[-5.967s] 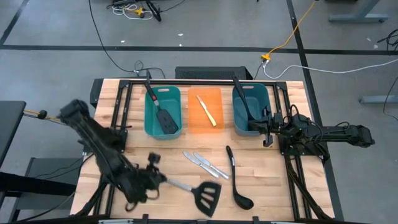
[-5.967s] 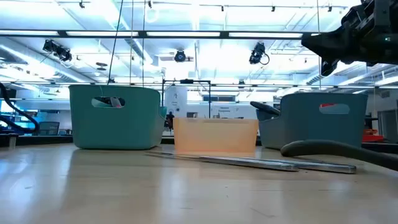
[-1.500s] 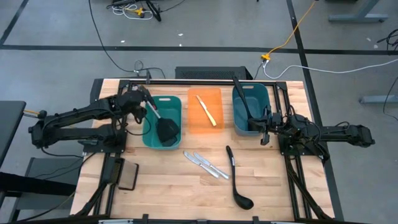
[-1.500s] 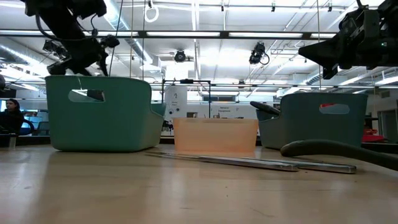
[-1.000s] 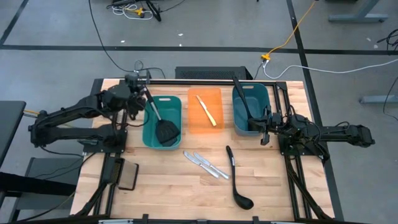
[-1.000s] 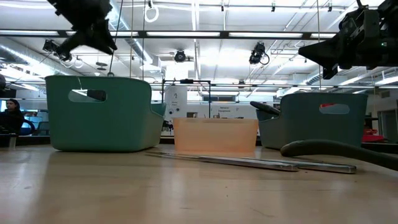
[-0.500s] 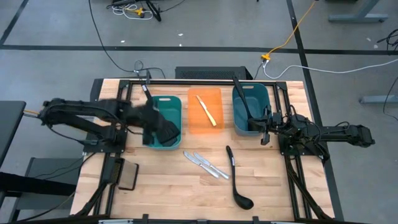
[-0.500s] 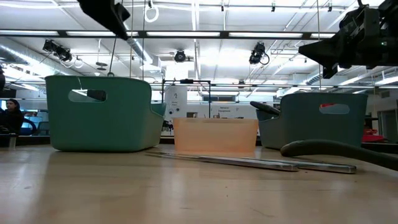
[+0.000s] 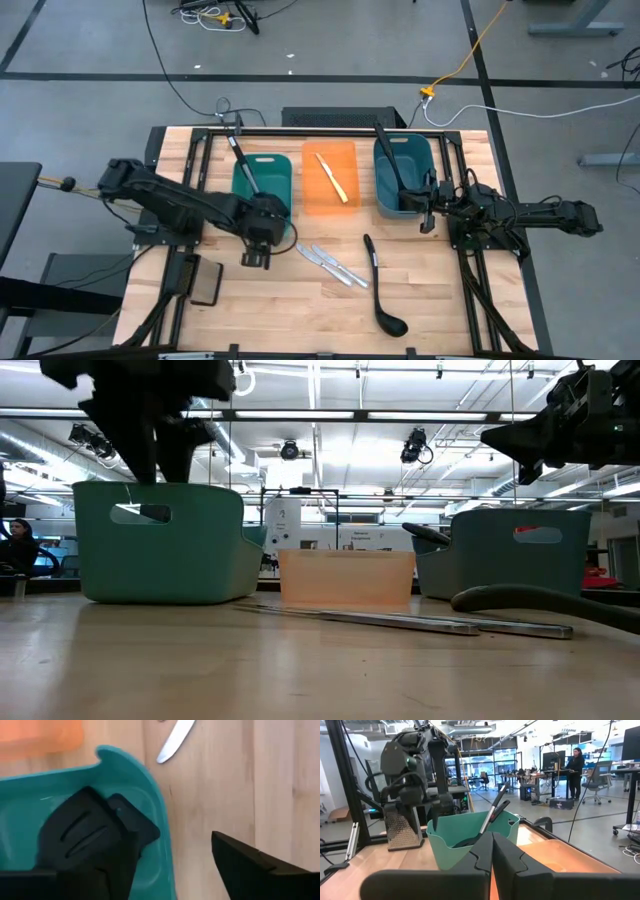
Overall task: Pick & Place Kitchen Items
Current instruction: Adjust the green bin
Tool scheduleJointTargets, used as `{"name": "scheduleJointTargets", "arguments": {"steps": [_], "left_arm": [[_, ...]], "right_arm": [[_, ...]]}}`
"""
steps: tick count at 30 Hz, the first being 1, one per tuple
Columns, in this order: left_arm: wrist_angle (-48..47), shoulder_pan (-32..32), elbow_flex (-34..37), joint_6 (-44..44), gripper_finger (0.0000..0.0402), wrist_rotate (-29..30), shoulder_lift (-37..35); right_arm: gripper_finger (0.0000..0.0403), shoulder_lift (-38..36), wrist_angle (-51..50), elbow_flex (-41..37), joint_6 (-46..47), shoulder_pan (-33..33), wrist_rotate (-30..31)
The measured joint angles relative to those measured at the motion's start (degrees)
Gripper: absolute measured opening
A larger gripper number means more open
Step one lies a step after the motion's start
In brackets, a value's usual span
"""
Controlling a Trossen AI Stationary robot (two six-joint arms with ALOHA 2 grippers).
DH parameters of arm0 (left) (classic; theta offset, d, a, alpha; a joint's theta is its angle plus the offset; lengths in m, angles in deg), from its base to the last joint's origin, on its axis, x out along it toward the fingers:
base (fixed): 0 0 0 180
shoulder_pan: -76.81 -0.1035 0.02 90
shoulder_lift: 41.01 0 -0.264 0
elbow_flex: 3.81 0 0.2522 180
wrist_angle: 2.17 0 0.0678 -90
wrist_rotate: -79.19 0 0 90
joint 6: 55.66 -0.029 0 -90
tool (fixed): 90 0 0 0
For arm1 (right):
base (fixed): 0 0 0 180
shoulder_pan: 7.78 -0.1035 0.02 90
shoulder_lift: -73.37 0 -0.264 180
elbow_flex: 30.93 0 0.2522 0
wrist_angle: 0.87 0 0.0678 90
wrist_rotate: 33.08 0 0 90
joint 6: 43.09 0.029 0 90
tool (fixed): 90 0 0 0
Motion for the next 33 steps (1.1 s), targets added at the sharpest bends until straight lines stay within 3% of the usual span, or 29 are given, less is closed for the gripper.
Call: {"name": "scheduleJointTargets", "arguments": {"steps": [5, 9, 21, 25, 28, 33], "left_arm": [[0.27, -0.3, 0.2, 0.57, 0.0267, 2.72, 4.41], [1.25, -1.88, 0.28, -0.75, 0.0244, 2.88, 6.48], [2.34, -9.1, 0.59, -6.49, 0.0056, 3.26, 6.78], [2.2, -11.76, 0.59, -9.12, 0.001, 3.17, 6.78], [1.53, -13.33, 0.59, -10.7, 0.0011, 3.1, 6.75], [1.62, -14.2, 0.61, -11.81, 0.0052, 1.51, 6.75]], "right_arm": [[0.0011, 0.02, 0.0, 0.0, 0.07, 0.0, 0.04], [0.0011, 0.01, -0.03, 0.0, 0.11, 0.0, 0.06], [0.0011, -0.02, -0.26, 0.0, 0.09, 0.0, 0.11], [0.0011, -0.02, -0.33, 0.0, 0.09, 0.02, 0.09], [0.0011, -0.02, -0.35, 0.0, 0.09, 0.0, 0.11], [0.0011, -0.02, -0.38, 0.0, 0.09, 0.01, 0.1]]}}
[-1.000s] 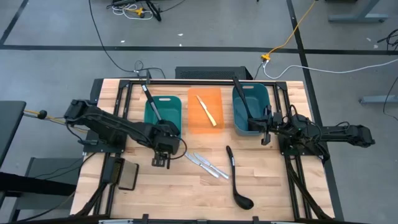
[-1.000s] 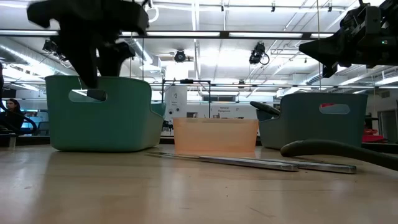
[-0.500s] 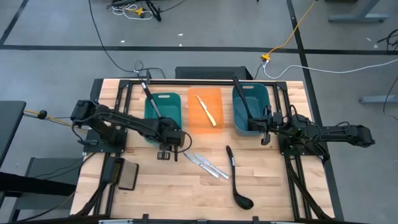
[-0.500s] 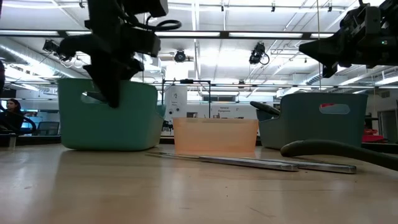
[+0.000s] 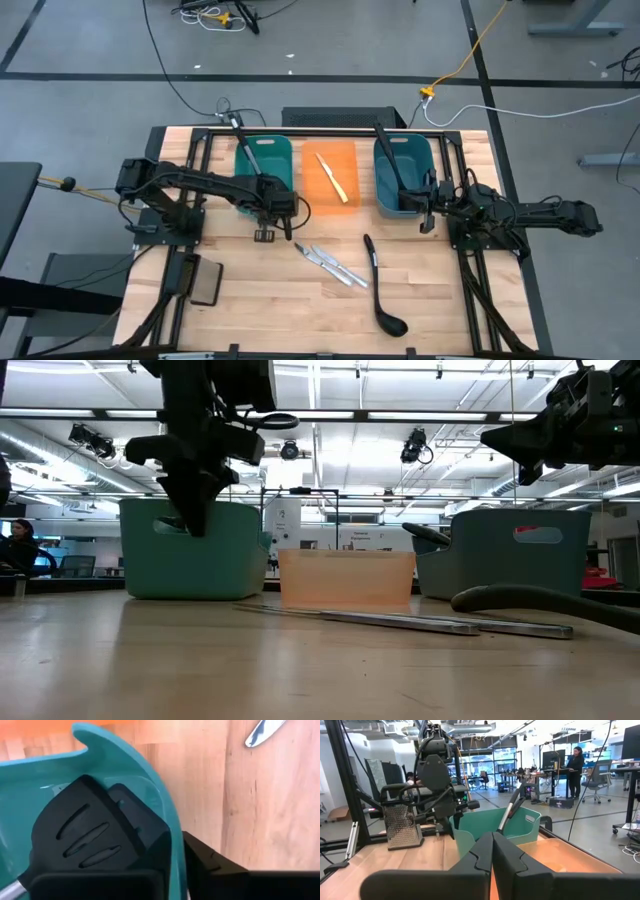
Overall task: Pick & Place Kitchen Items
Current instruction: Adjust the green bin, then put the top silver knife into the orange bin
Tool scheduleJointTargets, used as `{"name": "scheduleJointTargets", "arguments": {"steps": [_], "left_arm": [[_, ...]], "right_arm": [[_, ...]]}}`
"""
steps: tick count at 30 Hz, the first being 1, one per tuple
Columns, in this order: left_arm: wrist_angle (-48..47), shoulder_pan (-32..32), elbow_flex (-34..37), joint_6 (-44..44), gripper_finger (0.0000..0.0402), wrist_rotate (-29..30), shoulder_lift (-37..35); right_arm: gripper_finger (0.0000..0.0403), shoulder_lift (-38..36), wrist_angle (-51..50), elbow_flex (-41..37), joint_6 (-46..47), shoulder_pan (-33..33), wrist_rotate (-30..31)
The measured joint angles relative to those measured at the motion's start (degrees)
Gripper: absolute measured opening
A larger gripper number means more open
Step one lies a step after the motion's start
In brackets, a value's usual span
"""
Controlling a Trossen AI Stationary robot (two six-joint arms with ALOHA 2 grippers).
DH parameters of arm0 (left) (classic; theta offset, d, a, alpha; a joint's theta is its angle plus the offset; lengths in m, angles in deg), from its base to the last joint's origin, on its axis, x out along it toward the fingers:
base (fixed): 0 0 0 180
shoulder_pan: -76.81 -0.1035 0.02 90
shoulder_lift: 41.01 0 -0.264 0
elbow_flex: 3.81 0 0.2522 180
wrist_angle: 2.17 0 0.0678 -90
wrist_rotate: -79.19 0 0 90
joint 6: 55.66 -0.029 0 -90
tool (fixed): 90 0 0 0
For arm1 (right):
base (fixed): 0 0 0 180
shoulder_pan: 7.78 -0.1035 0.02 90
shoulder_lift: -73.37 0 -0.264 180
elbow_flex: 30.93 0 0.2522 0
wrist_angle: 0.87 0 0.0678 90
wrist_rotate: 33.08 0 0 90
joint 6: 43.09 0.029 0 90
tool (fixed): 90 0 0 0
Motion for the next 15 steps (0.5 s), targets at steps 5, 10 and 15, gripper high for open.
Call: {"name": "scheduleJointTargets", "arguments": {"steps": [5, 10, 15], "left_arm": [[-0.73, 1.06, -0.66, 0.02, 0.0111, -0.14, 0.0], [-5.0, 1.29, -5.07, 0.9, 0.0173, 1.09, 0.0], [-15.94, 2.28, -13.89, 4.27, 0.0212, 1.38, -3.62]], "right_arm": [[0.0011, 0.0, 0.0, 0.0, -0.13, -0.01, 0.0], [0.0011, 0.0, 0.03, 0.0, -0.12, -0.01, 0.02], [0.0011, 0.0, 0.05, 0.0, 0.35, 0.01, 0.03]]}}
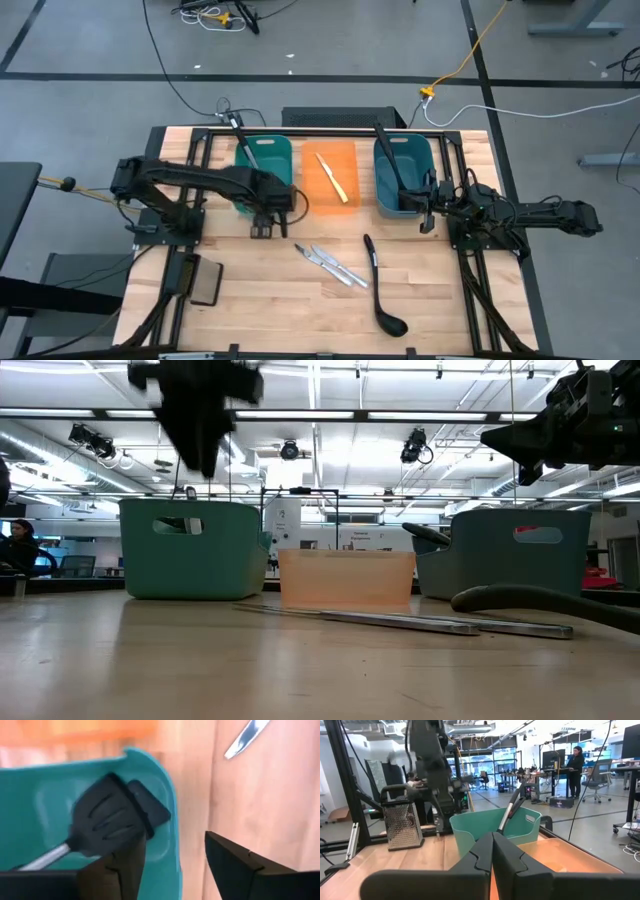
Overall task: Pick & Place Kitchen Items
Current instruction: Put the top silver knife into the orange bin
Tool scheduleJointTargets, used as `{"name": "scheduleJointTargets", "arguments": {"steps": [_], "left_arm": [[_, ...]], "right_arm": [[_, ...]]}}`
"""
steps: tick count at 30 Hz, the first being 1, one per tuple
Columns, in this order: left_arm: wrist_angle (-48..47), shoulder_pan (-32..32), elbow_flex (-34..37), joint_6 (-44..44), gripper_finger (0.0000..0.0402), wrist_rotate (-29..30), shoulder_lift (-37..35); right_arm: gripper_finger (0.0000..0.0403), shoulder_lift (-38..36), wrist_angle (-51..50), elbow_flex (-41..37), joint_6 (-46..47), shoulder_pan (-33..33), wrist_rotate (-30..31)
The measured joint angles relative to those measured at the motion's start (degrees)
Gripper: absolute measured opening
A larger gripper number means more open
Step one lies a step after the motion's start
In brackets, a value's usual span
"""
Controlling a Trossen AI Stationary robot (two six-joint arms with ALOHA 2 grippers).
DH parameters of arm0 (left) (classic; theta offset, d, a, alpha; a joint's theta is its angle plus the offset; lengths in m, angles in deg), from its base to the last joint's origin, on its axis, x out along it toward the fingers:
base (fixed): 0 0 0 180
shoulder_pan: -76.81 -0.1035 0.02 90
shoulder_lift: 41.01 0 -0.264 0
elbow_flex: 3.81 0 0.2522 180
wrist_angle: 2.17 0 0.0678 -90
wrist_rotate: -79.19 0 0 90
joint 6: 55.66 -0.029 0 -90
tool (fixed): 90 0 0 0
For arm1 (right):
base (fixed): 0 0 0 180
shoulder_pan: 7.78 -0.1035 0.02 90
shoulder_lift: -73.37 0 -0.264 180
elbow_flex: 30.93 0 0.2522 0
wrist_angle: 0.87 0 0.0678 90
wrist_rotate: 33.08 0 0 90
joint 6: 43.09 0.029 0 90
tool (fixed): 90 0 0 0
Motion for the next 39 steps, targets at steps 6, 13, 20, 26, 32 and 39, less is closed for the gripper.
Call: {"name": "scheduleJointTargets", "arguments": {"steps": [6, 13, 20, 26, 32, 39], "left_arm": [[3.27, 4.26, 2.23, 0.29, 0.021, 0.26, -21.55], [26.78, 5.35, 23.31, 11.47, 0.0142, 16.17, -55.84], [55.49, 5.35, 49.66, 0.35, 0.0011, 14.66, -75.16], [64.29, 5.35, 61.33, -6.86, 0.0005, 14.19, -79.17], [64.47, 5.35, 65.21, -8.91, 0.0004, 13.84, -80.7], [65.53, 5.35, 65.45, -12.03, 0.0006, 13.95, -82.34]], "right_arm": [[0.0011, 0.04, 0.29, 0.0, 0.02, -0.01, 0.09], [0.0011, 0.04, 0.78, 0.02, -0.05, -0.01, 0.08], [0.0011, 0.04, 0.91, 0.02, 0.77, 0.0, 0.07], [0.0005, 0.57, -1.02, 1.9, 2.12, -0.02, 0.5], [0.0004, 10.8, -10.23, 13.96, 2.55, -1.75, 0.45], [0.0004, 34.04, -39.74, 37.36, 7.61, -8.09, 2.98]]}}
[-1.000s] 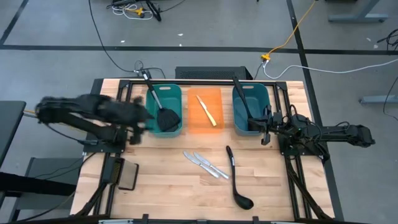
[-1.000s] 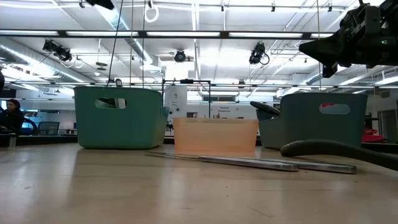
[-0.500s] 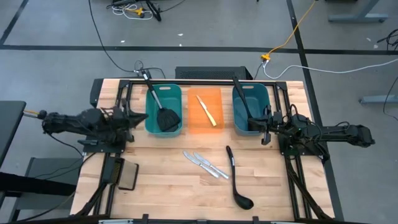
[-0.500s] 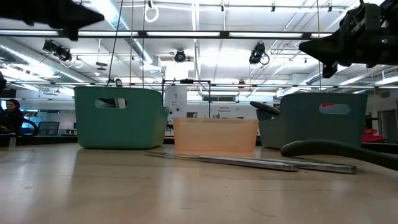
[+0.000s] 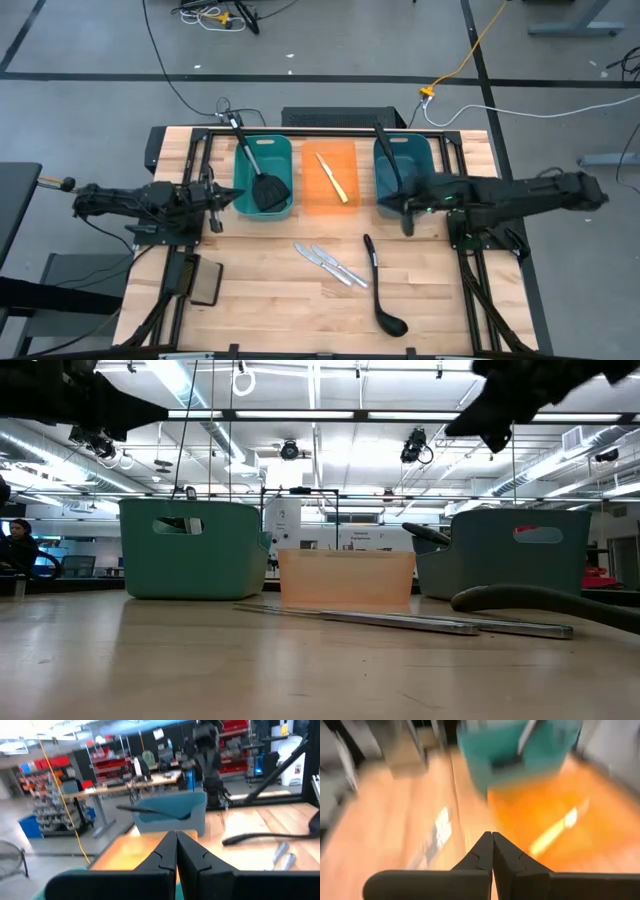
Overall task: Pick & Place Kitchen Items
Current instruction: Put the top silver knife into the orange bin
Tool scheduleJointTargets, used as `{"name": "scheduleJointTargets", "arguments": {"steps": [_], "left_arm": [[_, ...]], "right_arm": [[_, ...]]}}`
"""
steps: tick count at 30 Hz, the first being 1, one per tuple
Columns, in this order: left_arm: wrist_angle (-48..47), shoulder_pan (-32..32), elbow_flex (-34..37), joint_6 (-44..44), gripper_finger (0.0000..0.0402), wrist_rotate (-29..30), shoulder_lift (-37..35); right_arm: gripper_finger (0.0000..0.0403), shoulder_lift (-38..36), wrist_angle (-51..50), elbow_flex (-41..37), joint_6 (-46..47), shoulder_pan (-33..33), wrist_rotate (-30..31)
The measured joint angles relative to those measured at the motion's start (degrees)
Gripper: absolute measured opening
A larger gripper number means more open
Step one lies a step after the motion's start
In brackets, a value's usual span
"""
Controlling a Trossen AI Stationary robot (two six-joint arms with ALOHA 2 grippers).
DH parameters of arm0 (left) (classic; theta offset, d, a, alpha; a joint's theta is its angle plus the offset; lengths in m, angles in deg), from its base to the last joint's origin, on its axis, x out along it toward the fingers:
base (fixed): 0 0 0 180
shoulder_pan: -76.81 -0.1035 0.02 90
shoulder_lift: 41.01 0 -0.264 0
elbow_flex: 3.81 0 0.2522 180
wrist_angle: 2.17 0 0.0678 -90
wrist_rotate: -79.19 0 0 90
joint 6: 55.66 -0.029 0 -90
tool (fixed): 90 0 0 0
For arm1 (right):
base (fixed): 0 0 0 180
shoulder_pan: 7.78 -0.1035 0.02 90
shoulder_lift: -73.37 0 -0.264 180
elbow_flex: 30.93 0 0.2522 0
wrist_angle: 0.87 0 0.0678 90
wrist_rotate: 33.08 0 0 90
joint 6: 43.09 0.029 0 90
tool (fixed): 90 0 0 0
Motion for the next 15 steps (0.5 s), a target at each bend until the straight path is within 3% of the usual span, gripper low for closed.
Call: {"name": "scheduleJointTargets", "arguments": {"steps": [5, 10, 15], "left_arm": [[2.14, -0.01, -0.09, -0.03, 0.0006, 0.07, -0.22], [2.04, 0.0, -0.09, 0.65, 0.0008, -0.02, -0.19], [1.32, 0.0, -0.09, 1.45, 0.0014, -0.1, -0.19]], "right_arm": [[0.0024, 16.38, -19.24, 15.08, 9.56, -4.95, 2.04], [0.0075, 28.98, -22.79, 25.3, 14.0, -9.59, -1.59], [0.0135, 38.85, -22.91, 29.8, 15.93, -13.75, -3.55]]}}
